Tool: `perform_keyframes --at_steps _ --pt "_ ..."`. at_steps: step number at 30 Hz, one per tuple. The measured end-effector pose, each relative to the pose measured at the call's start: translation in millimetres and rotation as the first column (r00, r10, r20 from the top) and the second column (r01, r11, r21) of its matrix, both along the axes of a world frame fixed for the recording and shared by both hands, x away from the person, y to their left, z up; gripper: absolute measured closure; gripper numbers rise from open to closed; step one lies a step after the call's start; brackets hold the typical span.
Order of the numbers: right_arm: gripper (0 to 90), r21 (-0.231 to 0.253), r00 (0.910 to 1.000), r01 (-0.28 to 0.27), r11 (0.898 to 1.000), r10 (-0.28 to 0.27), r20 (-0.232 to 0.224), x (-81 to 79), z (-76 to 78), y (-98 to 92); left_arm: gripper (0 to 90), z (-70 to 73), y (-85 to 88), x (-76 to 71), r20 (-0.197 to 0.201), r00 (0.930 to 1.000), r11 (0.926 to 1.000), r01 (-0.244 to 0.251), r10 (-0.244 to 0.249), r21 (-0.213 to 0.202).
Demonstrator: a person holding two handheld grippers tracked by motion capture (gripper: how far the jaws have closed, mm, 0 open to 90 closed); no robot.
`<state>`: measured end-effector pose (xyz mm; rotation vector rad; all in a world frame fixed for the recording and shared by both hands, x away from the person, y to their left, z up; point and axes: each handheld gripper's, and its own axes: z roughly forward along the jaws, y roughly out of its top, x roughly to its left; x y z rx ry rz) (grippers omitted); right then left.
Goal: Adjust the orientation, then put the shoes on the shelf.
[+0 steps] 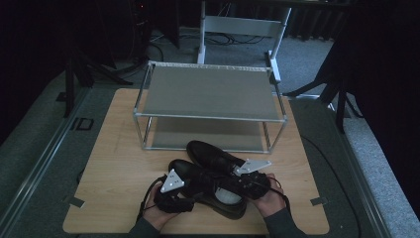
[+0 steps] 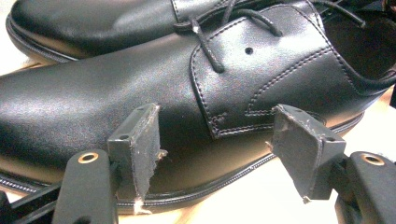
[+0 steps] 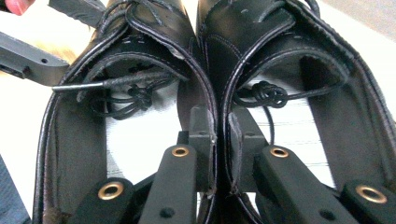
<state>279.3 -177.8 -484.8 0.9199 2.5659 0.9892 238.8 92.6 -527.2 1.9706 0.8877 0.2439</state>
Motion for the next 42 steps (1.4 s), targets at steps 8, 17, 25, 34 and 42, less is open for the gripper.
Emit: perform_keyframes --at_steps 8,17,25,34,42 --pt "81.3 -0.004 0.9992 0.040 0.999 -0.040 -0.001 -3.0 1.0 -20.0 33.5 -2.2 -22.8 11.3 0.014 0.9992 0.9993 0.038 -0.038 -0.004" --pt "81.3 0.011 0.9915 0.130 0.991 -0.130 -0.007 -16.6 0.7 -54.4 33.3 -4.7 -53.8 23.9 0.024 0.9941 0.9940 0.106 -0.105 -0.029" --pt "81.3 0.017 0.9817 0.191 0.982 -0.191 -0.004 -19.3 0.5 -70.2 33.3 -4.6 -70.5 36.0 0.018 0.9903 0.9898 0.139 -0.138 -0.032" --pt "81.1 0.019 0.9768 0.214 0.977 -0.214 -0.004 -17.3 0.4 -77.2 33.2 -4.5 -78.4 41.9 0.020 0.9902 0.9899 0.139 -0.138 -0.030" --pt "76.8 0.011 0.9778 0.210 0.978 -0.210 -0.002 -18.0 2.3 -77.5 32.1 -3.3 -75.3 40.1 0.029 0.9924 0.9917 0.121 -0.120 -0.045"
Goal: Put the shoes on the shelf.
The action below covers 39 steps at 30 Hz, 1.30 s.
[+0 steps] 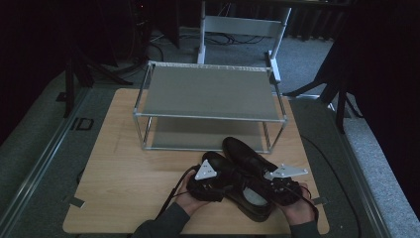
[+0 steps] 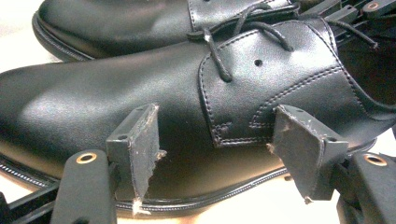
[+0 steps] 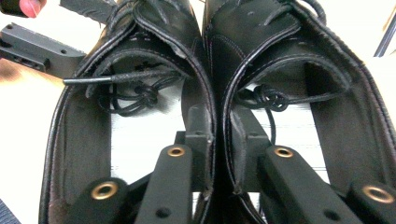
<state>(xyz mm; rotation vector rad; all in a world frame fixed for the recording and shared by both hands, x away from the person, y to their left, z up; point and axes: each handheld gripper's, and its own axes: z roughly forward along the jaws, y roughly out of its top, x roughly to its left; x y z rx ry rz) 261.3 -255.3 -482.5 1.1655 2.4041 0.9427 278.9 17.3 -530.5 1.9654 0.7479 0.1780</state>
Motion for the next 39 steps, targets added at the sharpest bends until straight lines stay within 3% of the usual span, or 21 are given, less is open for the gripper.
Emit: perform_keyframes --at_steps 4,7,16,26,29,35,37,38,39 --pt "69.4 0.023 0.9999 0.001 1.000 -0.001 0.016 -3.2 10.2 -9.1 31.8 -0.9 3.0 1.2 -0.005 0.9999 0.9999 -0.016 0.016 0.000" --pt "64.2 0.002 0.9999 -0.009 1.000 0.009 0.009 -5.7 13.8 -12.6 31.9 -1.7 5.1 1.6 -0.008 0.9997 0.9997 -0.025 0.025 0.006" --pt "48.2 -0.027 0.9992 -0.022 0.999 0.021 -0.034 -8.5 6.7 -13.4 32.0 -4.3 10.0 -0.8 -0.014 0.9991 0.9991 -0.041 0.041 0.008" --pt "45.8 -0.067 0.9953 -0.010 0.998 0.003 -0.097 -4.8 6.5 -10.5 33.0 -5.1 6.7 -8.5 -0.027 0.9995 0.9998 -0.016 0.016 -0.006" --pt "48.6 -0.096 0.9916 -0.005 0.995 -0.008 -0.129 -0.2 0.7 -6.4 32.5 -8.0 0.0 -9.9 -0.015 0.9998 0.9998 -0.011 0.012 0.017" --pt "64.0 -0.114 0.9847 -0.007 0.993 -0.013 -0.174 5.1 0.4 -1.7 32.7 -7.6 0.3 -7.8 -0.017 0.9997 0.9998 -0.018 0.018 0.006" --pt "64.0 -0.116 0.9832 -0.008 0.993 -0.013 -0.182 5.7 0.3 -0.8 32.7 -7.6 0.3 -7.8 -0.017 0.9997 0.9998 -0.018 0.018 0.006" --pt "67.7 -0.116 0.9832 -0.008 0.993 -0.013 -0.182 5.7 0.3 -0.8 32.7 -7.4 0.2 -6.4 -0.019 0.9995 0.9996 -0.027 0.027 -0.002" --pt "74.5 -0.102 0.9771 -0.019 0.995 -0.003 -0.213 7.8 -0.6 -0.1 32.7 -7.5 0.5 -5.9 -0.019 0.9994 0.9996 -0.028 0.028 -0.004"
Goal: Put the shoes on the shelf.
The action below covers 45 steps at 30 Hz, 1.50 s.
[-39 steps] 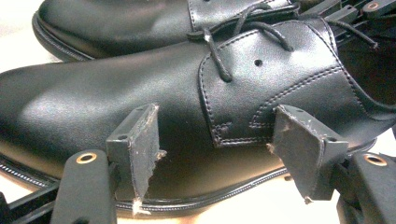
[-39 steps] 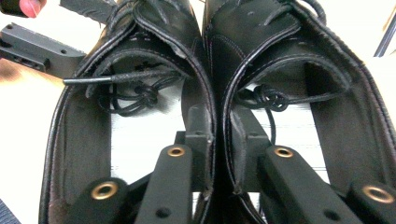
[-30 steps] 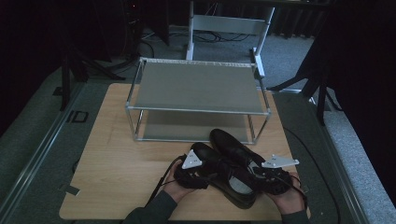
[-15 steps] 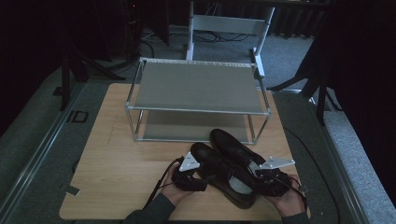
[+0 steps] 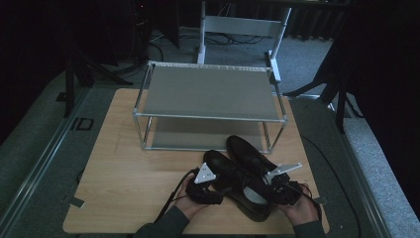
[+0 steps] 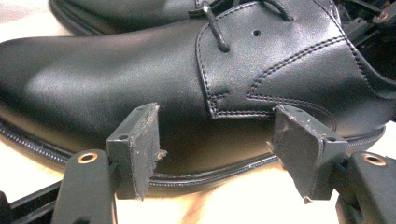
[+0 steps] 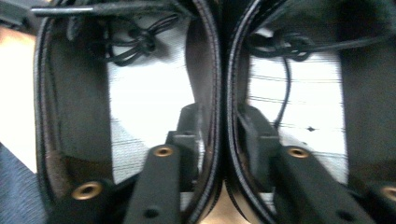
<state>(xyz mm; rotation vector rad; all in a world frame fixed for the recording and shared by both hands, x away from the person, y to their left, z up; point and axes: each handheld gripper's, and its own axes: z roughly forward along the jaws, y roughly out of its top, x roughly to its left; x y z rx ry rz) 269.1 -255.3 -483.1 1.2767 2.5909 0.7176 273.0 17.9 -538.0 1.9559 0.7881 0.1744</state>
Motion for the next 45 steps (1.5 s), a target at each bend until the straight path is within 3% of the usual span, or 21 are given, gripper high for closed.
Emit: perform_keyframes --at_steps 6,19,29,37,45 --pt "79.0 0.032 0.9993 0.036 0.999 -0.036 -0.010 2.2 0.2 -2.2 33.0 -0.2 2.1 0.5 -0.004 0.9999 0.9999 -0.013 0.013 -0.005" --pt "80.4 0.123 0.9927 0.103 0.987 -0.110 0.050 -4.7 0.8 1.5 33.0 9.5 27.3 -1.7 0.011 0.9979 0.9972 -0.063 0.064 -0.041" --pt "80.5 0.150 0.9842 0.134 0.980 -0.149 0.095 -0.7 6.1 6.7 33.2 19.8 44.8 1.3 0.025 0.9937 0.9917 -0.107 0.109 -0.070" --pt "80.3 0.141 0.9843 0.124 0.982 -0.140 0.107 8.8 11.6 16.7 33.3 21.7 51.0 2.0 0.030 0.9909 0.9892 -0.129 0.131 -0.070" --pt "80.3 0.171 0.9800 0.138 0.975 -0.160 0.119 26.2 12.5 30.5 33.5 22.2 58.7 3.9 0.030 0.9887 0.9880 -0.145 0.147 -0.053"
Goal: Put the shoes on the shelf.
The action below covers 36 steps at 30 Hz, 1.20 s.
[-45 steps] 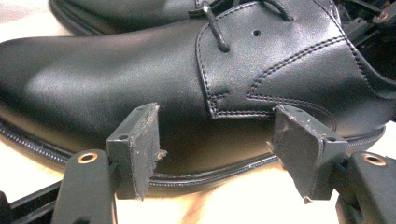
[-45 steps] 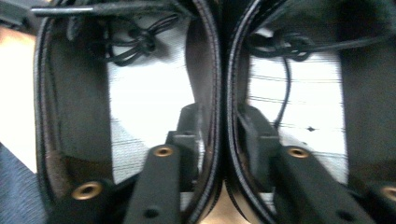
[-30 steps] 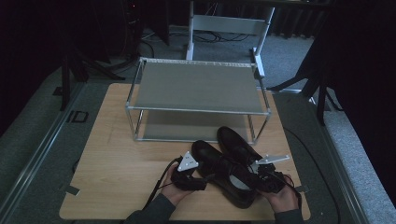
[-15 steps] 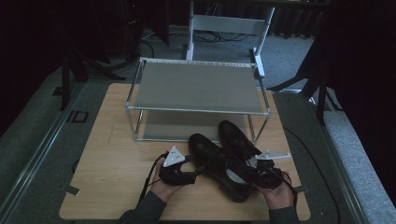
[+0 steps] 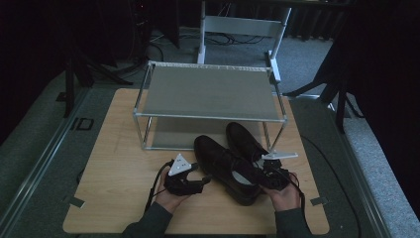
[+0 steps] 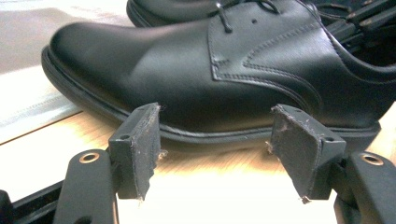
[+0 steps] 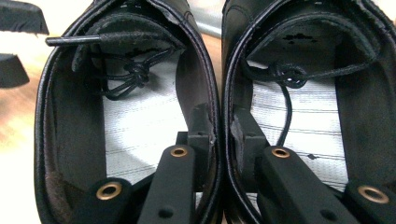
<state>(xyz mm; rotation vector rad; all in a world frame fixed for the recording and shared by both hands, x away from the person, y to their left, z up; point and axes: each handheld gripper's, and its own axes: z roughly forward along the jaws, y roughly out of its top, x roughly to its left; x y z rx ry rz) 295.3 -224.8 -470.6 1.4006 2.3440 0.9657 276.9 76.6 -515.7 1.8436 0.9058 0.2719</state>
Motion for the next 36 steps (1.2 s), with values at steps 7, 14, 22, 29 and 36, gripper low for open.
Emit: perform_keyframes --at_steps 7,14,22,29,36 --pt "80.2 0.002 0.9999 0.013 1.000 -0.013 0.003 15.0 -0.2 7.4 33.6 -1.5 2.6 1.0 -0.008 0.9999 1.0000 -0.006 0.006 0.003" --pt "80.3 0.001 0.9981 0.056 0.998 -0.056 0.028 27.6 3.0 14.5 34.0 -3.3 3.6 2.2 -0.017 0.9997 0.9998 -0.019 0.019 0.011" --pt "80.2 -0.002 0.9960 0.082 0.997 -0.082 0.037 41.6 5.3 20.5 34.4 -4.7 6.1 3.8 -0.027 0.9992 0.9995 -0.029 0.029 0.011" --pt "80.2 -0.016 0.9943 0.098 0.995 -0.097 0.045 53.7 3.5 30.5 34.5 -5.2 7.8 5.9 -0.030 0.9985 0.9987 -0.046 0.047 0.022" --pt "80.2 -0.003 0.9914 0.121 0.993 -0.120 0.052 65.2 3.8 39.7 35.0 -7.1 6.5 13.9 -0.030 0.9974 0.9968 -0.064 0.066 0.047"
